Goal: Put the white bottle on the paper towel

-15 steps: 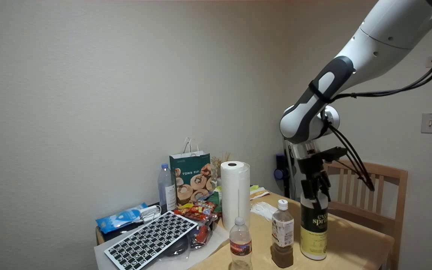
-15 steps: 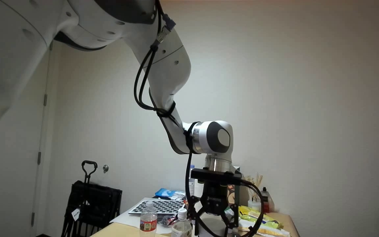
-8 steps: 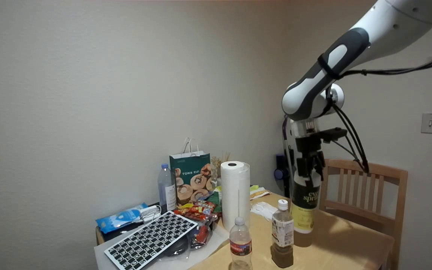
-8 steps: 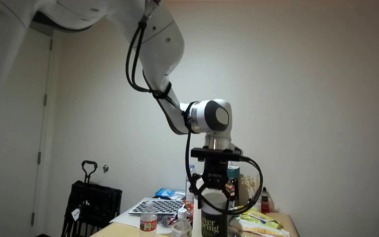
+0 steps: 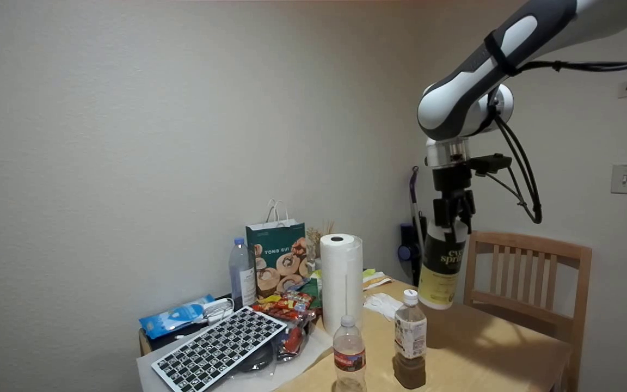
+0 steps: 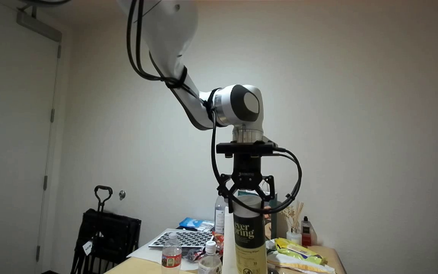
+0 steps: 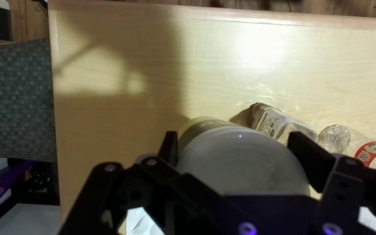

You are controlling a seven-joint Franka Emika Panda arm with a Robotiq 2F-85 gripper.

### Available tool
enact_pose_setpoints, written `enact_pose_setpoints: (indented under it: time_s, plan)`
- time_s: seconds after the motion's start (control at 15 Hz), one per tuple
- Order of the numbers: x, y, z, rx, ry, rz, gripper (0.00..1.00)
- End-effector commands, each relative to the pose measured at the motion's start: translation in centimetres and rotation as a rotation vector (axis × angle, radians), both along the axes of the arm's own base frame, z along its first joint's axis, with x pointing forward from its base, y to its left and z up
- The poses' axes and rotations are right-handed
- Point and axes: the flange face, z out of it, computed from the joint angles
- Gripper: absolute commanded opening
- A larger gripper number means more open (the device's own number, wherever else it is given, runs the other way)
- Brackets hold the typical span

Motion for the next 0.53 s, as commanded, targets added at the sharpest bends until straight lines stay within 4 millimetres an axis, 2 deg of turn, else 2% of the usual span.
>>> enact_pose_setpoints:
  time_s: [0.0, 0.2, 0.47]
  plan:
    - [-0.1, 0.0, -0.1, 0.001, 0.005, 0.000, 0.60]
    - [2.8, 1.1, 2.5, -0.043, -0.036, 0.103, 0.60]
    - [7.6, 4.0, 7.5, -0.134, -0.060, 0.225, 0.60]
